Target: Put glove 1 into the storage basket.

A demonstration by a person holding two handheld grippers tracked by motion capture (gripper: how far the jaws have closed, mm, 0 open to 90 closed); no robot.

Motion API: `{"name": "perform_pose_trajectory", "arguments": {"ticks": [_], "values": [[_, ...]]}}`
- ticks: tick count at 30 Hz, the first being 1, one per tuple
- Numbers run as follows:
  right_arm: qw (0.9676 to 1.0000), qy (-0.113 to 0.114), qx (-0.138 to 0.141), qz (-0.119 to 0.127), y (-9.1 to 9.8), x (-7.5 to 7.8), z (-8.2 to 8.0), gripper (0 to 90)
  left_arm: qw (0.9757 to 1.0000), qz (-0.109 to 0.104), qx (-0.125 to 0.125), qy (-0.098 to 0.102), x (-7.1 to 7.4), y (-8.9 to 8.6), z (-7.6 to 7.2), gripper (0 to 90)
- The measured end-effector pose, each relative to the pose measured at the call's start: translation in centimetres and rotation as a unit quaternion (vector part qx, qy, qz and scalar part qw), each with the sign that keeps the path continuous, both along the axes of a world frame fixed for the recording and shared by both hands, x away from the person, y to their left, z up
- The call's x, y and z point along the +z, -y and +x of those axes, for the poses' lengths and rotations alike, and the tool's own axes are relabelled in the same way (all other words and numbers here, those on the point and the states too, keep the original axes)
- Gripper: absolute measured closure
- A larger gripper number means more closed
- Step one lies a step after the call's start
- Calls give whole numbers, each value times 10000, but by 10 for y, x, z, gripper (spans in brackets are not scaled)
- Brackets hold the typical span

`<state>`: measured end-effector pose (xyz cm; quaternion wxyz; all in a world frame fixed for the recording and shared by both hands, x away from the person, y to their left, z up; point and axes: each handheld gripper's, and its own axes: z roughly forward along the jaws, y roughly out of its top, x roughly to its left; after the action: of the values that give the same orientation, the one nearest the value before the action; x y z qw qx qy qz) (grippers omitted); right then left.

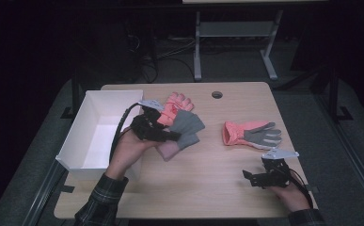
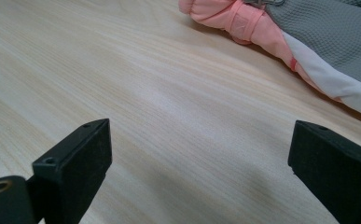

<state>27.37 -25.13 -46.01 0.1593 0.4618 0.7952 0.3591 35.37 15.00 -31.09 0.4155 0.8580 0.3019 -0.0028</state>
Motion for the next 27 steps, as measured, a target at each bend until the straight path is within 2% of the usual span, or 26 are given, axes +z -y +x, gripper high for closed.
{"name": "perform_pose_trajectory", "arguments": {"ticks": [1,2,3,4,7,9,12,15,22,24,25,26,27], "values": [[10000,-2,5,5,0,0,0,57,10000,-38,76,46,5,-9,0,650],[10000,-2,5,5,0,0,0,57,10000,-38,76,46,5,-9,0,650],[10000,-4,3,1,0,0,0,57,9998,-122,161,85,9,-17,1,650],[10000,-4,3,1,0,0,0,57,9998,-122,161,85,9,-17,1,650],[10000,-9,0,5,0,0,0,57,9991,-203,339,140,14,-33,2,650],[10000,-5,5,9,0,0,0,57,9990,-190,385,160,15,-37,3,650],[10000,12,23,21,-2,0,1,57,9976,-202,627,209,17,-51,3,650],[10000,0,63,21,-4,0,2,57,9967,-213,754,226,18,-60,3,650],[9999,-9,151,29,-8,1,6,57,9921,-209,1204,291,18,-94,6,649],[9998,-7,192,24,-10,1,8,57,9898,-210,1375,297,16,-104,5,650],[9997,-13,231,30,-13,1,10,57,9874,-212,1543,293,16,-115,5,650],[9997,-14,259,13,-14,1,11,57,9874,-212,1543,293,16,-115,5,650],[9996,-7,280,17,-15,1,12,57,9847,-239,1704,288,14,-125,4,650]]}}
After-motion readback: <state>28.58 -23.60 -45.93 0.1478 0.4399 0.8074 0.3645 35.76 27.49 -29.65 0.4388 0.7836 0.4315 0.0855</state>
